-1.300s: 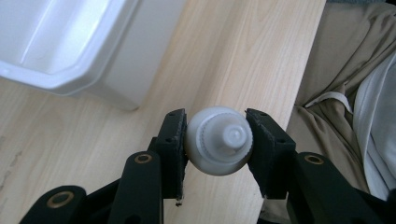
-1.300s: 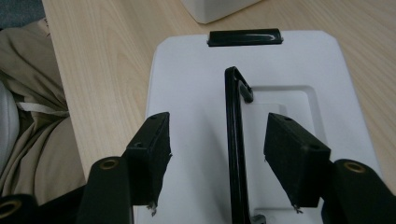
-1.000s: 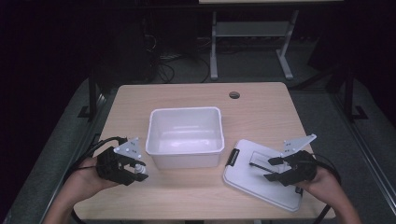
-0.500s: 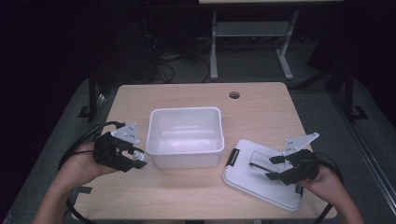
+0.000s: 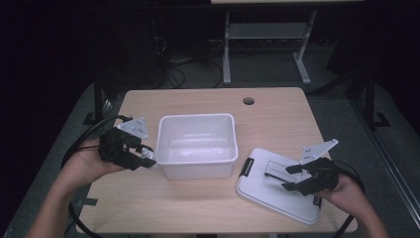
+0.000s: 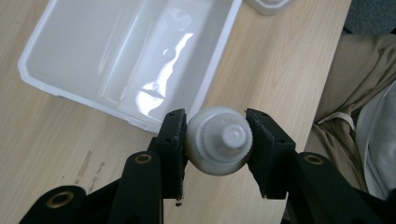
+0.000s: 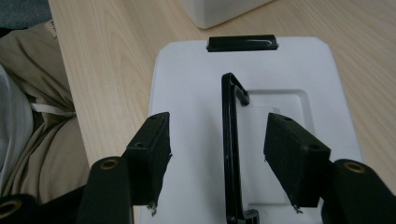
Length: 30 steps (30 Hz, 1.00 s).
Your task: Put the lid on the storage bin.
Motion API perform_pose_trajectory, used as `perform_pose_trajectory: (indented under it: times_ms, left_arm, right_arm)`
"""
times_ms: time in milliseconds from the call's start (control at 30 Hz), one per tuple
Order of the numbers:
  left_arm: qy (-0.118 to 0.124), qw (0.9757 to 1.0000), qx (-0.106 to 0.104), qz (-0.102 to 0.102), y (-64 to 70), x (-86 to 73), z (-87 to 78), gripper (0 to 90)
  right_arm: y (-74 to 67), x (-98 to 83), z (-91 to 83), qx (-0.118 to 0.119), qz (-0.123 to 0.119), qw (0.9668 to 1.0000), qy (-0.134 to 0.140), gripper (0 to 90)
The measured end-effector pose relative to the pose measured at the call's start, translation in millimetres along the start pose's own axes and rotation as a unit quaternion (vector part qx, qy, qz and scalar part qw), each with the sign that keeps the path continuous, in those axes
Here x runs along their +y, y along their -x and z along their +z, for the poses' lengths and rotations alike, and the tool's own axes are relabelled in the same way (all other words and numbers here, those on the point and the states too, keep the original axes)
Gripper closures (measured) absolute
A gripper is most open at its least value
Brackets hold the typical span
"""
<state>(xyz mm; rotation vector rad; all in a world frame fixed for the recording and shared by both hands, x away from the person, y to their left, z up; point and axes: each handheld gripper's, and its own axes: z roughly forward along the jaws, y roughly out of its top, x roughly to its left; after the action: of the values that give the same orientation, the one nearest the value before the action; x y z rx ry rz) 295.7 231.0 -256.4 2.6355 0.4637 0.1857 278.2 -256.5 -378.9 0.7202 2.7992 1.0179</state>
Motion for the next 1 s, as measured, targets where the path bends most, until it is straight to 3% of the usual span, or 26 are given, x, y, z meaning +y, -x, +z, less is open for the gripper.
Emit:
perform_pose_trajectory:
  times_ms: [567,1000]
  left_arm:
    - [0.006,0.9999,0.007,-0.014,-19.8,13.1,1.3,59.6]
    - [-0.001,0.9997,0.015,-0.017,-27.7,25.5,14.3,59.6]
  right_arm:
    - [2.1,0.3,-1.4,0.0,0.004,1.0,0.0,40.2]
    - [3.1,3.2,-1.3,0.001,0.0,1.0,0.0,40.1]
